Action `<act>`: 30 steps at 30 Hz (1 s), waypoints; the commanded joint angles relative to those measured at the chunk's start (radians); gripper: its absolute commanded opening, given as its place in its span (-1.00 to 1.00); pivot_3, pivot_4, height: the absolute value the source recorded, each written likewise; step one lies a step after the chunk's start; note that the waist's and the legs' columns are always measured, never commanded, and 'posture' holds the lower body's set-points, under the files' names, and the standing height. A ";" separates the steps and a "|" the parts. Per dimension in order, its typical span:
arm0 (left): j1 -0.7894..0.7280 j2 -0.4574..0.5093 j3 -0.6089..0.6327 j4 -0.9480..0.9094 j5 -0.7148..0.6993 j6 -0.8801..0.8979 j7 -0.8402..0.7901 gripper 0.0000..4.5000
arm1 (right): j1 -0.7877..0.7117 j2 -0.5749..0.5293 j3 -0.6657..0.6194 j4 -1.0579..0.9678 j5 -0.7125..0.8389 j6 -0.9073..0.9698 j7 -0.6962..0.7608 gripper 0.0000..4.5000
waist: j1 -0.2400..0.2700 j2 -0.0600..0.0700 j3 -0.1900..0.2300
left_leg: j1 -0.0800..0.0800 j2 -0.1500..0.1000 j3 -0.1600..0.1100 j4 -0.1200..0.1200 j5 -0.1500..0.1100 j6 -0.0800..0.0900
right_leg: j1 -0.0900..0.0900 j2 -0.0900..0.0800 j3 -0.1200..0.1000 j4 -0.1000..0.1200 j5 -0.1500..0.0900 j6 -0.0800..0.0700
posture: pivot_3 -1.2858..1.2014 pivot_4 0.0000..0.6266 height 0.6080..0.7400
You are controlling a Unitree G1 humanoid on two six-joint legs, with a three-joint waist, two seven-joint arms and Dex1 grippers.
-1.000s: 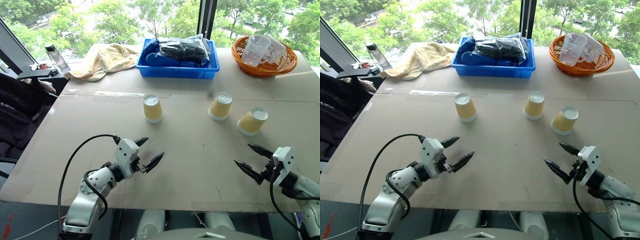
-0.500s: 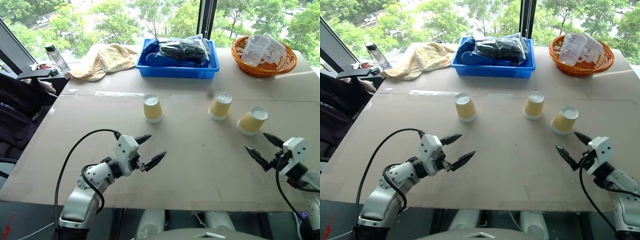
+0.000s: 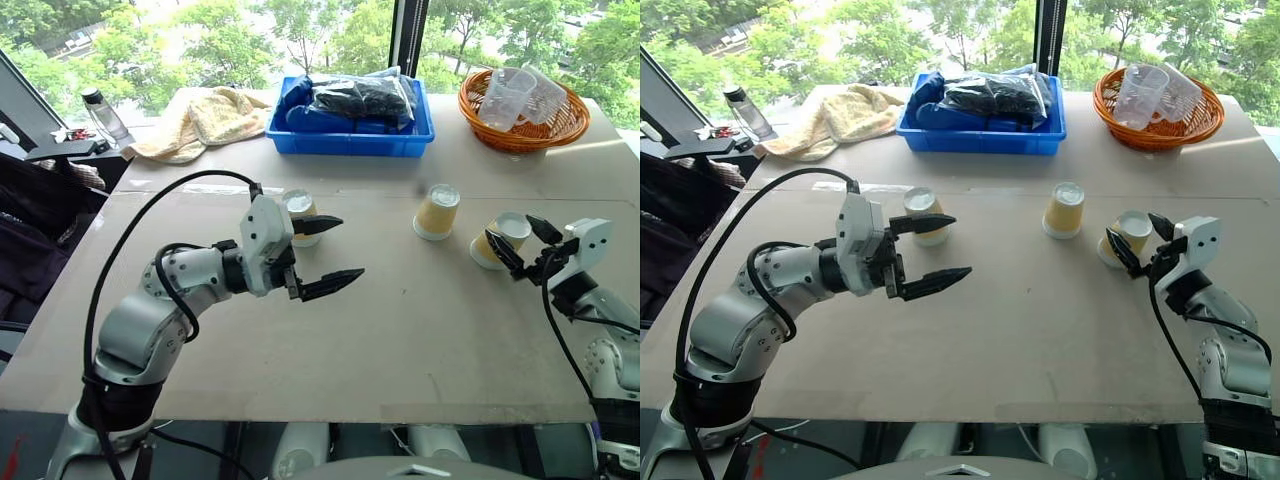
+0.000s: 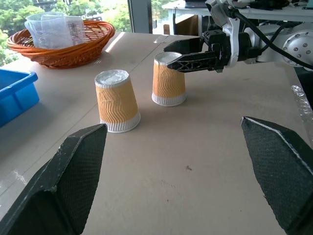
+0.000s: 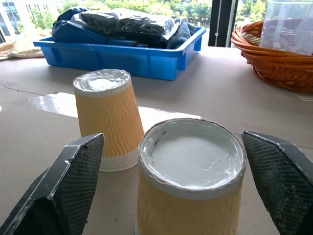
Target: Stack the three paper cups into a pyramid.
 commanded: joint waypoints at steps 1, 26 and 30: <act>0.001 0.020 0.017 -0.043 -0.014 0.008 -0.016 1.00 | -0.024 -0.004 -0.006 0.019 -0.016 -0.023 0.000 0.97 | -0.001 0.000 0.000 | 0.000 0.000 0.000 0.000 0.000 0.000 | 0.000 0.000 0.000 0.000 0.000 0.000 | 0.03 -0.52 0.90; 0.031 0.037 0.036 -0.062 -0.078 -0.019 -0.099 1.00 | -0.016 0.004 0.000 -0.008 0.002 -0.082 0.097 -0.04 | -0.008 0.000 0.000 | 0.000 0.000 0.000 0.000 0.000 0.000 | 0.000 0.000 0.001 0.000 0.000 0.000 | 0.03 -0.52 0.90; 0.058 0.057 0.049 -0.069 -0.074 -0.024 -0.111 1.00 | 0.082 -0.027 0.005 -0.135 0.089 -0.005 0.182 -0.04 | -0.008 0.000 0.000 | 0.000 0.000 0.000 0.000 0.000 0.000 | 0.000 0.000 0.001 0.000 0.000 0.000 | 0.03 -0.52 0.90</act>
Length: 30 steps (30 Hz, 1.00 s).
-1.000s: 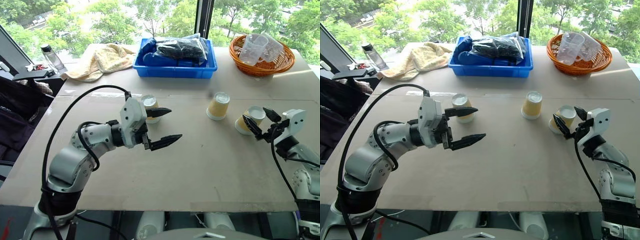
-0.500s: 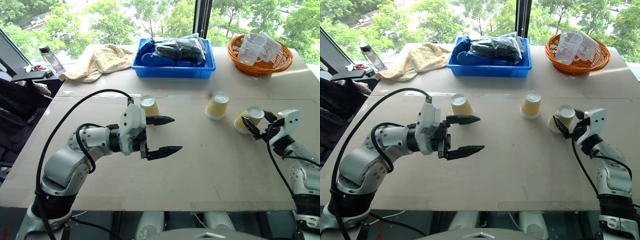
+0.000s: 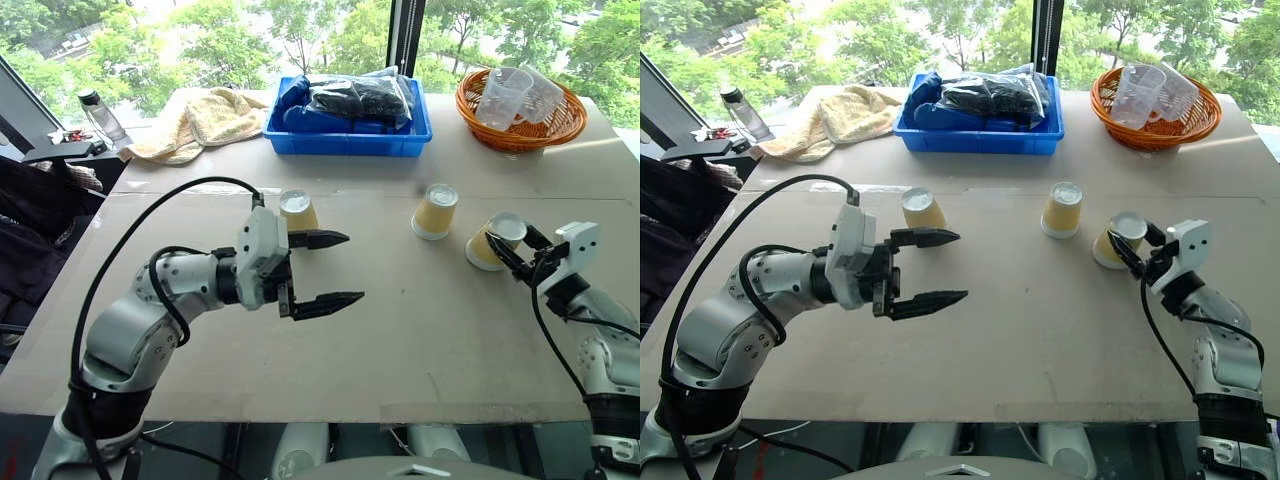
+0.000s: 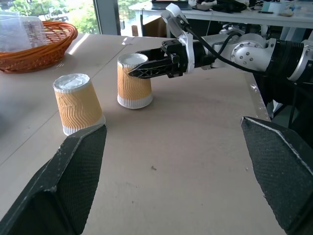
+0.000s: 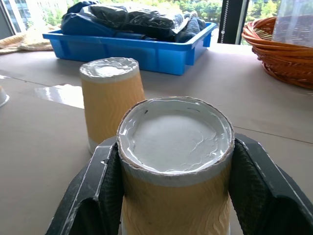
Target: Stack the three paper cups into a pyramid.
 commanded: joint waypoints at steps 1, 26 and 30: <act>0.018 0.023 0.038 -0.034 0.003 -0.022 -0.013 1.00 | 0.078 -0.044 -0.011 -0.150 0.094 0.066 0.075 -0.04 | 0.002 0.000 0.000 | 0.000 0.000 0.000 0.000 0.000 0.000 | 0.000 0.000 0.000 0.000 0.000 0.000 | 0.03 -0.52 0.90; 0.096 0.087 0.141 -0.050 -0.017 -0.019 -0.053 1.00 | -0.011 0.012 0.424 -0.219 -0.050 0.068 0.226 -0.04 | 0.005 -0.003 0.000 | -0.001 0.001 0.000 0.000 0.000 0.000 | -0.001 -0.001 -0.002 -0.001 -0.002 -0.003 | 0.03 -0.52 0.90; 0.110 0.084 0.154 -0.055 -0.020 -0.021 -0.044 1.00 | -0.011 -0.003 0.400 -0.231 -0.019 0.085 0.240 0.70 | 0.003 -0.003 0.000 | 0.000 0.001 0.000 0.000 0.000 0.000 | -0.001 -0.001 -0.002 0.000 -0.002 -0.004 | 0.03 -0.52 0.90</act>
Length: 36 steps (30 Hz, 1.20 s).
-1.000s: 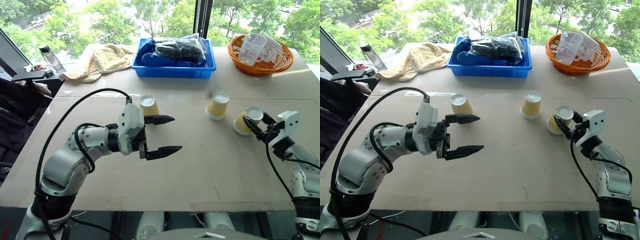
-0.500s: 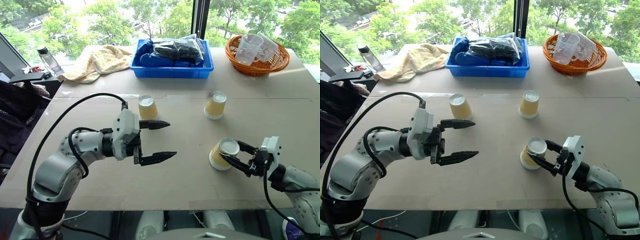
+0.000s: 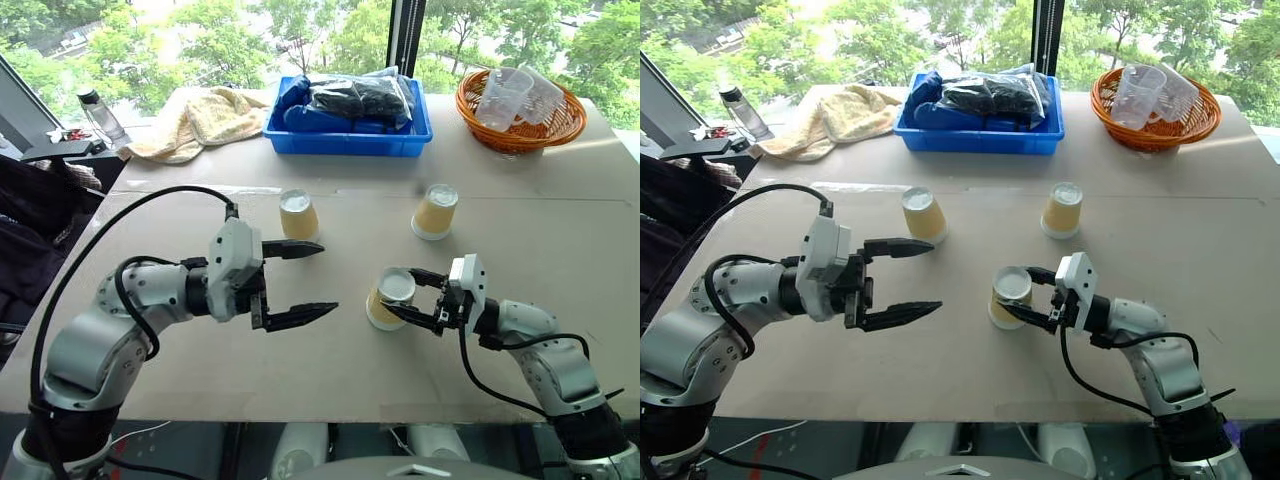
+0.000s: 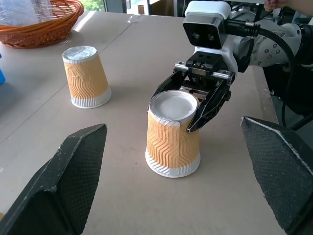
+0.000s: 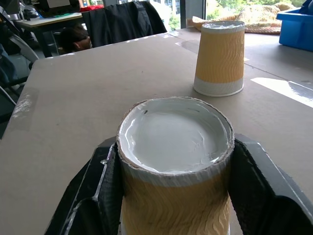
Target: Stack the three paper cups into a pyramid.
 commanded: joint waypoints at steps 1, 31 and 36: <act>0.006 0.004 0.043 -0.037 -0.018 -0.018 0.005 1.00 | 0.007 -0.012 -0.041 -0.042 0.055 0.026 0.011 0.97 | 0.001 0.000 0.000 | 0.000 0.000 0.000 0.000 0.000 0.000 | 0.000 0.000 0.000 0.000 0.000 0.000 | 0.03 -0.52 0.90; -0.297 -0.036 0.026 0.024 -0.114 0.286 0.326 1.00 | -0.468 0.079 -0.230 0.576 -0.095 -0.088 -0.250 0.99 | -0.006 -0.003 0.000 | -0.007 -0.002 -0.001 0.001 0.000 -0.001 | -0.008 -0.001 0.000 0.004 0.003 0.004 | 0.03 -0.52 0.90; -0.296 -0.034 0.017 0.015 -0.113 0.286 0.314 1.00 | -0.485 0.098 -0.244 0.611 -0.091 -0.092 -0.251 0.99 | -0.006 -0.003 0.000 | -0.006 -0.002 -0.001 0.001 0.000 -0.001 | -0.008 -0.001 0.000 0.007 0.002 0.003 | 0.03 -0.52 0.90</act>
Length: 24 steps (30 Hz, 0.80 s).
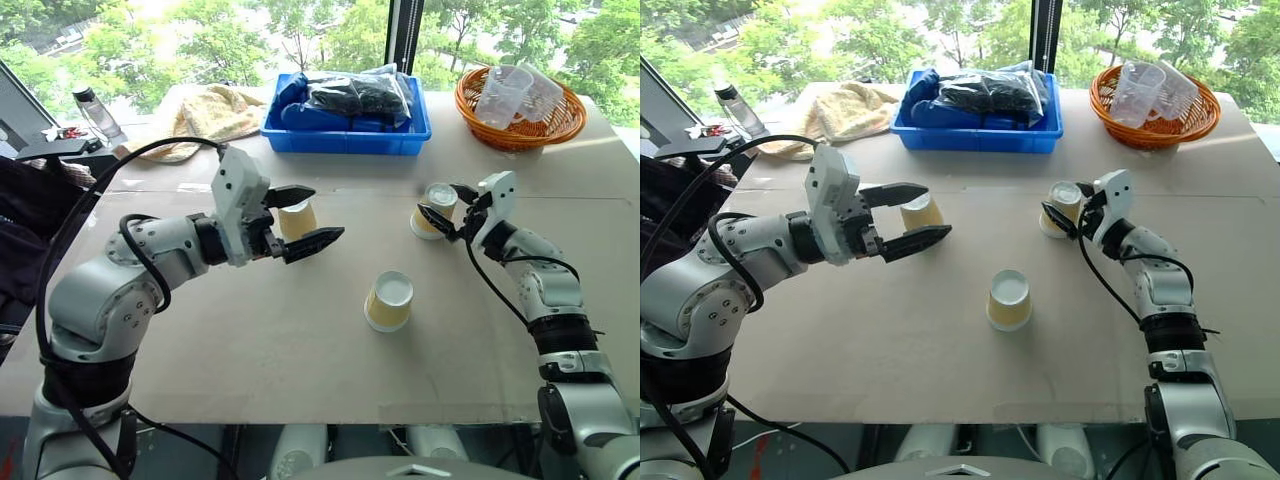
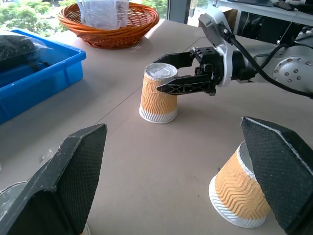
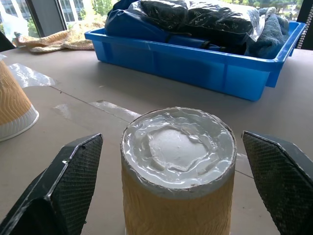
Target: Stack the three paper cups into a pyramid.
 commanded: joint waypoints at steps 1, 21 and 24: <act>-0.013 0.010 0.025 -0.034 -0.016 -0.003 -0.008 1.00 | -0.027 0.010 -0.032 -0.004 0.011 -0.021 -0.007 0.89 | 0.000 0.000 0.000 | 0.000 0.000 0.000 0.000 0.000 0.000 | 0.000 0.000 0.000 0.000 0.000 0.000 | 0.03 -0.52 0.90; 0.108 0.060 0.050 -0.082 -0.013 -0.094 -0.182 1.00 | 0.429 -0.177 -0.109 -0.573 0.223 0.135 0.188 -0.12 | 0.005 0.000 0.000 | -0.003 0.000 -0.002 0.000 0.000 0.000 | 0.000 -0.002 -0.001 -0.003 0.000 0.000 | 0.03 -0.52 0.90; 0.157 0.084 0.061 -0.080 -0.006 -0.119 -0.241 1.00 | 0.583 -0.223 -0.120 -0.698 0.255 0.155 0.224 -0.12 | 0.001 0.001 0.000 | -0.001 0.000 0.000 0.000 0.000 0.000 | 0.000 -0.002 -0.001 -0.003 0.000 0.000 | 0.03 -0.52 0.90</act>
